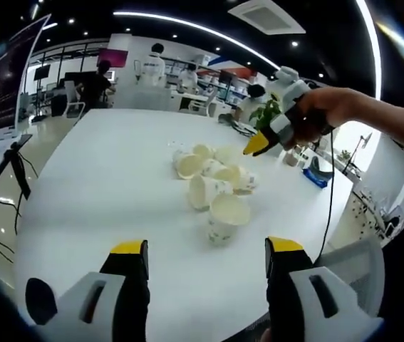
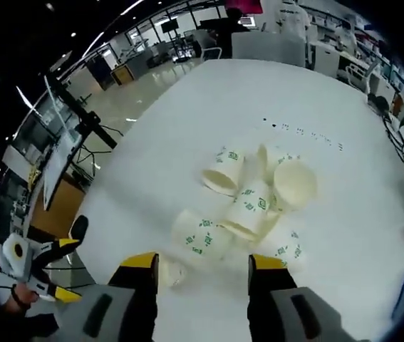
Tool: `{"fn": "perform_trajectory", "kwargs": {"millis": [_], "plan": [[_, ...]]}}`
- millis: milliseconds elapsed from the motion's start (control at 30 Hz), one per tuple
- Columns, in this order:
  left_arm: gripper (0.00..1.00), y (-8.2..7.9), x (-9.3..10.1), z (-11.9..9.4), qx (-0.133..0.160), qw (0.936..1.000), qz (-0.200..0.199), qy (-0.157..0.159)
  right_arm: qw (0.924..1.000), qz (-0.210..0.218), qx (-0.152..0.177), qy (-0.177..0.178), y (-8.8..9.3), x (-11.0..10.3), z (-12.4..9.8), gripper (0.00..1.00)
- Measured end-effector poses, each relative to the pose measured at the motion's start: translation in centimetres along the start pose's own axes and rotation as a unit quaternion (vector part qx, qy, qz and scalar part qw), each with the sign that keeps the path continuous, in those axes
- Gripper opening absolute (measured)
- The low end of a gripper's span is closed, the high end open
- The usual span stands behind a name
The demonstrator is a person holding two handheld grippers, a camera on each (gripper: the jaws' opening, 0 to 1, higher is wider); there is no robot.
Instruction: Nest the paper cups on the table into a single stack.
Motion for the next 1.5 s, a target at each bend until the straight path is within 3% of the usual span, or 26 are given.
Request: {"fn": "perform_trajectory", "kwargs": {"millis": [467,800,933,1000,1233,1500], "plan": [[0.65,0.4,-1.1,-0.3,-0.004,0.9999,-0.004,-0.010,0.9962,0.082,0.017,0.024,-2.2,6.4,-0.8,0.48],[0.65,0.1,-1.3,-0.2,-0.005,0.9999,-0.004,-0.012,0.9903,0.136,0.010,0.027,-3.9,9.9,0.9,0.46],[0.65,-0.1,-1.3,-0.3,-0.005,0.9999,-0.005,-0.014,0.9813,0.192,0.013,0.004,-4.1,10.5,1.8,0.45],[0.65,0.0,-1.3,-0.4,-0.006,0.9999,-0.006,-0.014,0.9796,0.200,0.016,0.005,-4.4,11.0,2.0,0.45],[0.65,0.6,-1.4,-0.4,-0.012,0.9997,-0.011,-0.016,0.9753,0.220,0.012,0.020,-5.3,12.7,3.2,0.44],[0.65,1.4,-1.8,-0.3,-0.021,0.9995,-0.012,-0.020,0.9756,0.217,-0.011,0.028,-5.7,13.0,5.1,0.43]]}}
Point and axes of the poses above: the point that each gripper's makers call its tool centre point, and the gripper's own axes: z roughly forward along the fingers, x roughly to its right, y roughly out of its underside, the point moved 1 cm from there along -z, roughly backward along the fingers, and after that the axes turned 5 degrees about -x, right-handed, at the moved point
